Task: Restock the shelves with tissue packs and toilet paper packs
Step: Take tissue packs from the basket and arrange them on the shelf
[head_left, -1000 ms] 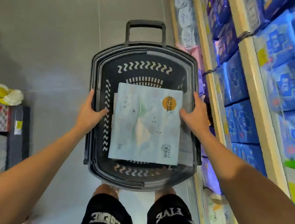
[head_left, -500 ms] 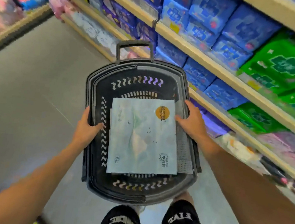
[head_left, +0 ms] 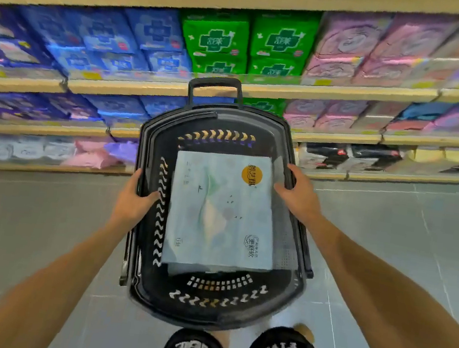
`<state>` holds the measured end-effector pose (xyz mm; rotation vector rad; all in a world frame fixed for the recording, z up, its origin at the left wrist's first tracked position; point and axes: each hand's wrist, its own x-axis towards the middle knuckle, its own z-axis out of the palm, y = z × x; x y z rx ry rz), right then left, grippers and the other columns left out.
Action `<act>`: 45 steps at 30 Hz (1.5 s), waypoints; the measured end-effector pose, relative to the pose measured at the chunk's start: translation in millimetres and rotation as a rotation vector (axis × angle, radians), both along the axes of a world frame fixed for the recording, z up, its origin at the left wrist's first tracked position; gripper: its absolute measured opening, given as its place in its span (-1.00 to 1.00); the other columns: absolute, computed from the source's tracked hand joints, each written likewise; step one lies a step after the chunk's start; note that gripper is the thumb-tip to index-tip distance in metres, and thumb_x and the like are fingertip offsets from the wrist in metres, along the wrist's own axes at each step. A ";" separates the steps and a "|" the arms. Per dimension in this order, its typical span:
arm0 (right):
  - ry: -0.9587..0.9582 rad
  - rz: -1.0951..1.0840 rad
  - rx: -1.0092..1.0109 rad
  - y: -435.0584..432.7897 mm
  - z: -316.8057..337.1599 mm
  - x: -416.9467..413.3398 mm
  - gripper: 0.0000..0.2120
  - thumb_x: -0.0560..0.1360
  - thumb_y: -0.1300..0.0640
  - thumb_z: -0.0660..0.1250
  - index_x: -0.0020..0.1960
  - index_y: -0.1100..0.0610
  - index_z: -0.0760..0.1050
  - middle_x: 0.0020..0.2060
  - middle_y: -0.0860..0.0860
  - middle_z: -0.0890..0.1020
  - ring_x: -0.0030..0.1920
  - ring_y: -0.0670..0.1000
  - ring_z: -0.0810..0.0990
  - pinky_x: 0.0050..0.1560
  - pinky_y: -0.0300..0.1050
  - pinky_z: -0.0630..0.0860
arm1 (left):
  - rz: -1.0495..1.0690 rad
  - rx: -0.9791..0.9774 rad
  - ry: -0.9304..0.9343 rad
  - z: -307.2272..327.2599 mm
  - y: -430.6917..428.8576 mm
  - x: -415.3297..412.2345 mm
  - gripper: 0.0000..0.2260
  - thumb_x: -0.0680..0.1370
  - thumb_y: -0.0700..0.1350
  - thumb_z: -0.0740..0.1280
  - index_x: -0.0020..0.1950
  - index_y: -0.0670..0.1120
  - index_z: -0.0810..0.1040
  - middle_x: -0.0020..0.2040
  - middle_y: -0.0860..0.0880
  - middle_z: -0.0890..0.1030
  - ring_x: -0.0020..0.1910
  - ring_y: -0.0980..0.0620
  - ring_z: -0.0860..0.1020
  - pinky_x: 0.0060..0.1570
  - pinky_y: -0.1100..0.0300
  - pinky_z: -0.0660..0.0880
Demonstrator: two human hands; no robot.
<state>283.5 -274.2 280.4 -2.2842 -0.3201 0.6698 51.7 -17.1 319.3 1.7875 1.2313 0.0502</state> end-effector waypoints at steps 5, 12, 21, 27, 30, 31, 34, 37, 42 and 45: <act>-0.026 -0.178 0.020 -123.4 15.3 12.5 -0.31 0.45 -0.09 0.35 0.51 0.03 0.20 0.39 0.11 0.43 0.36 0.16 0.42 0.33 0.14 0.40 | -0.188 0.062 -0.028 11.8 -80.8 67.1 -0.37 0.51 -0.17 0.39 0.53 -0.07 0.20 0.44 -0.10 0.37 0.39 -0.10 0.39 0.23 0.25 0.26; -0.061 -0.385 -0.005 -309.3 39.0 16.9 -0.30 0.44 -0.11 0.33 0.51 0.01 0.18 0.31 0.12 0.48 0.31 0.18 0.45 0.28 0.16 0.42 | -0.410 0.071 -0.052 26.3 -234.9 143.9 -0.38 0.52 -0.14 0.38 0.53 -0.06 0.20 0.44 -0.09 0.38 0.39 -0.06 0.38 0.37 0.11 0.28; -0.134 -0.627 -0.090 -520.3 61.4 19.2 -0.33 0.47 -0.06 0.32 0.51 0.04 0.18 0.37 0.13 0.44 0.33 0.19 0.43 0.25 0.11 0.41 | -0.667 0.038 -0.063 27.3 -431.6 231.9 -0.36 0.51 -0.07 0.38 0.53 0.00 0.17 0.49 -0.05 0.31 0.42 -0.08 0.34 0.38 0.05 0.30; -0.123 -0.820 -0.142 -629.9 65.1 28.4 -0.31 0.44 -0.15 0.29 0.50 0.01 0.19 0.35 0.10 0.46 0.31 0.17 0.46 0.21 0.09 0.44 | -0.864 0.014 -0.042 25.9 -543.1 310.0 -0.36 0.53 0.00 0.35 0.54 0.03 0.14 0.49 -0.05 0.28 0.41 -0.12 0.33 0.29 0.02 0.34; -0.117 -0.927 -0.147 -679.6 58.6 40.6 -0.31 0.42 -0.17 0.28 0.49 -0.02 0.20 0.34 0.10 0.47 0.29 0.16 0.48 0.18 0.06 0.45 | -0.969 0.018 -0.037 21.9 -591.2 358.0 -0.34 0.49 0.04 0.39 0.52 0.06 0.17 0.50 -0.07 0.26 0.42 -0.15 0.33 0.36 -0.09 0.34; -0.121 -0.956 -0.162 -695.2 56.1 46.0 -0.33 0.45 -0.13 0.28 0.49 -0.02 0.20 0.34 0.10 0.47 0.30 0.16 0.47 0.17 0.05 0.44 | -0.997 0.017 -0.029 21.1 -607.8 374.5 -0.33 0.48 0.05 0.39 0.52 0.06 0.17 0.50 -0.07 0.27 0.41 -0.15 0.34 0.35 -0.10 0.34; -0.103 -1.041 -0.190 -738.2 51.0 71.5 -0.36 0.47 -0.10 0.28 0.49 -0.02 0.20 0.35 0.09 0.46 0.30 0.16 0.46 0.16 0.04 0.42 | -1.069 -0.027 -0.029 17.9 -659.4 427.8 -0.35 0.50 0.04 0.37 0.52 0.06 0.16 0.50 -0.07 0.29 0.42 -0.14 0.33 0.36 -0.06 0.34; -0.099 -1.119 -0.172 -777.2 50.0 106.8 -0.31 0.41 -0.16 0.26 0.49 -0.03 0.21 0.32 0.09 0.49 0.28 0.16 0.48 0.19 0.09 0.46 | -1.155 -0.061 -0.041 17.0 -710.8 487.1 -0.33 0.52 0.02 0.37 0.55 0.02 0.13 0.53 -0.04 0.21 0.48 -0.10 0.24 0.39 -0.01 0.27; -0.099 -1.233 -0.145 -838.2 52.8 167.7 -0.30 0.39 -0.17 0.26 0.48 -0.01 0.22 0.31 0.10 0.49 0.27 0.17 0.48 0.18 0.10 0.48 | -1.297 -0.027 -0.038 22.4 -792.2 584.5 -0.33 0.54 0.02 0.35 0.56 0.02 0.09 0.54 -0.02 0.20 0.49 -0.09 0.23 0.37 0.03 0.27; -0.114 -1.301 -0.112 -878.0 53.9 200.6 -0.29 0.37 -0.19 0.26 0.48 -0.01 0.22 0.31 0.09 0.49 0.27 0.16 0.49 0.19 0.12 0.49 | -1.363 -0.010 -0.048 26.8 -844.3 638.1 -0.34 0.54 0.02 0.34 0.55 0.04 0.09 0.52 -0.03 0.24 0.46 -0.10 0.28 0.33 0.06 0.31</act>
